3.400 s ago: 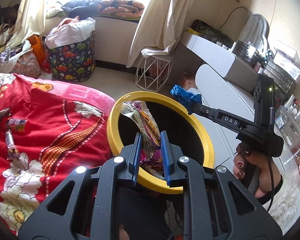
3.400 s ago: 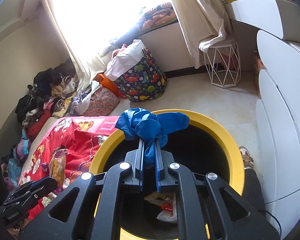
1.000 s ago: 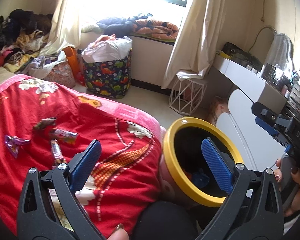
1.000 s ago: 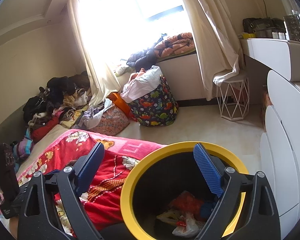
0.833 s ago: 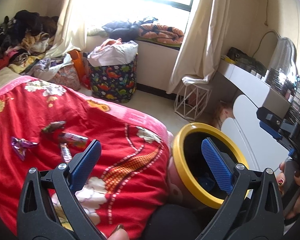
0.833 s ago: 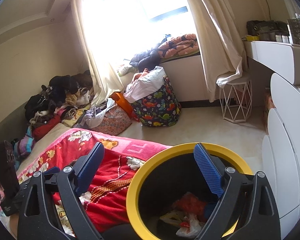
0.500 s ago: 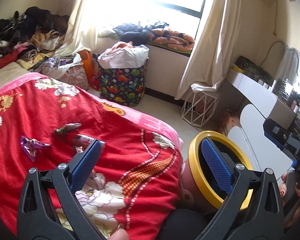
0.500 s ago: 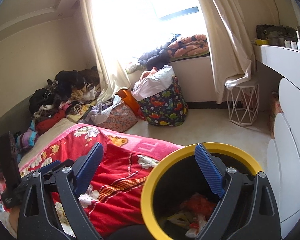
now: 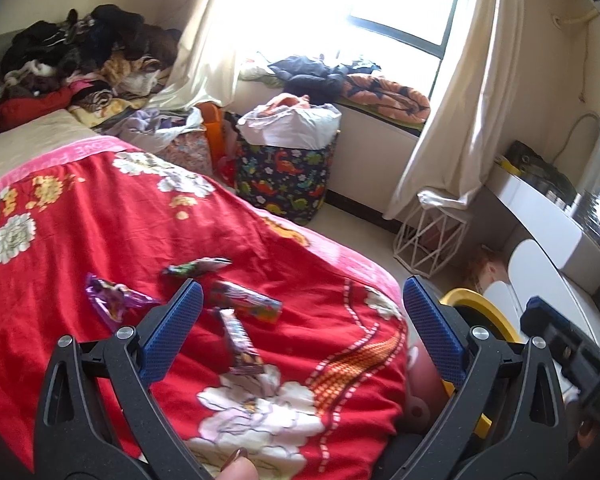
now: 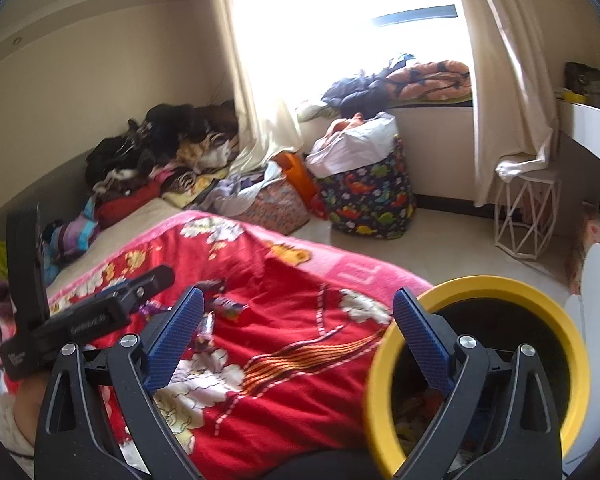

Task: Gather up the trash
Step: 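Move both open tools back toward the candy wrappers on the bedspread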

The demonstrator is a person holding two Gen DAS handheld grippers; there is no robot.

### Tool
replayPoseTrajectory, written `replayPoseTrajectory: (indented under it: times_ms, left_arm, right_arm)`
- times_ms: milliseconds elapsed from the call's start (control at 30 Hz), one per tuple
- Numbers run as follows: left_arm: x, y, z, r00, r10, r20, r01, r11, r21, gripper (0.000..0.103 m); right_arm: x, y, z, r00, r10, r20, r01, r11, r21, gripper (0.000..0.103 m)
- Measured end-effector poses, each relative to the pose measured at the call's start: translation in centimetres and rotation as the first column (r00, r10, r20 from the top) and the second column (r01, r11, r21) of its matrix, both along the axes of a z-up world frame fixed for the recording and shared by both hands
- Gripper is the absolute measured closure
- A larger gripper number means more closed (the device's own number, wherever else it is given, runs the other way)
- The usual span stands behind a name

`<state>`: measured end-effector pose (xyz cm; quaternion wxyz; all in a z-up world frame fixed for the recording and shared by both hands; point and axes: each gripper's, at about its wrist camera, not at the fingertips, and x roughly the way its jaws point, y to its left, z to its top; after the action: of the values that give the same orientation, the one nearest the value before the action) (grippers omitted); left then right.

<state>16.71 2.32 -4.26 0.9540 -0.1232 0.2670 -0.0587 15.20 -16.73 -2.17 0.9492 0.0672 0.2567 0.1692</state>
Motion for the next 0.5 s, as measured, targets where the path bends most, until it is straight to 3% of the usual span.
replayPoseTrajectory:
  times_ms: [367,500]
  left_arm:
    - [0.6,6.8,-2.0,0.987,0.148,-0.057,-0.151,0.988,-0.041,0.011]
    - [0.8,9.3,-3.3,0.975,0.194,-0.105,-0.202,0.977,-0.069,0.011]
  right_arm:
    - [2.8,6.7,-3.5,0.986,0.136,-0.097,-0.142,0.988,-0.056,0.010]
    - [3.9,8.9,-5.0,0.972,0.186,-0.141,-0.197,0.978,-0.071,0.015]
